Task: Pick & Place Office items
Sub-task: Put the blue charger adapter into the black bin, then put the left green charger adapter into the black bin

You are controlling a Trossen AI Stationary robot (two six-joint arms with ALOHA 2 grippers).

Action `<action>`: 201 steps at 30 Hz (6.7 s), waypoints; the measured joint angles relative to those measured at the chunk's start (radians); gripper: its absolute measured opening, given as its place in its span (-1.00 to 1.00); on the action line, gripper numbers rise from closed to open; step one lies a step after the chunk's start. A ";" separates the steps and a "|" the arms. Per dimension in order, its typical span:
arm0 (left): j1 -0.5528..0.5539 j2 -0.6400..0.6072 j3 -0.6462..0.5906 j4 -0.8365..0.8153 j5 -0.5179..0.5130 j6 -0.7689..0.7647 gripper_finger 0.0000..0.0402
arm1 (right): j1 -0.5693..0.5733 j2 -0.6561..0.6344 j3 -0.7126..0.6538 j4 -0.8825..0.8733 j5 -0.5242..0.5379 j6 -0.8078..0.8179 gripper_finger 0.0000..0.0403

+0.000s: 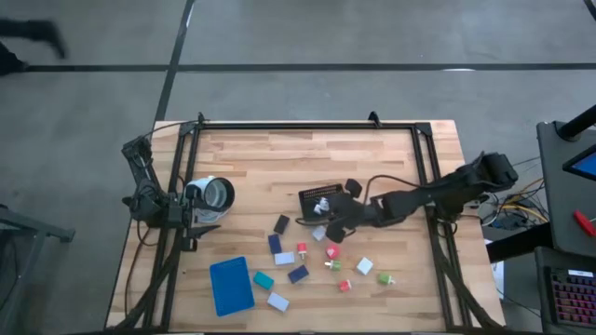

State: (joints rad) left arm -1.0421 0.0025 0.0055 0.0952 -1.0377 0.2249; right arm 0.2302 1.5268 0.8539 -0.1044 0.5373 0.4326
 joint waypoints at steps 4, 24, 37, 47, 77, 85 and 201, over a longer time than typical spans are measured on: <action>0.000 0.000 0.000 0.000 0.000 0.000 0.12 | -0.040 0.049 0.001 0.037 0.000 -0.006 -0.31; 0.000 0.000 0.000 0.000 0.000 0.000 0.12 | -0.143 0.244 0.003 0.243 -0.101 -0.133 -0.28; 0.000 0.000 0.000 0.000 0.000 0.000 0.12 | -0.153 0.269 0.003 0.268 -0.121 -0.152 -0.28; 0.000 0.000 0.000 0.000 0.000 0.000 0.12 | -0.153 0.269 0.003 0.270 -0.122 -0.152 -0.28; 0.000 0.000 0.000 0.000 0.000 0.000 0.12 | -0.152 0.268 0.003 0.266 -0.128 -0.153 0.07; 0.000 0.000 0.000 0.000 0.000 0.000 0.12 | -0.149 0.237 0.003 0.265 -0.128 -0.153 0.07; 0.000 0.002 0.000 -0.002 0.000 0.000 0.12 | 0.401 0.297 0.003 0.065 -0.092 0.264 -0.29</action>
State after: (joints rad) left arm -1.0424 0.0044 0.0057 0.0933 -1.0376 0.2251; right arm 0.6312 1.8236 0.8566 -0.0395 0.4450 0.6967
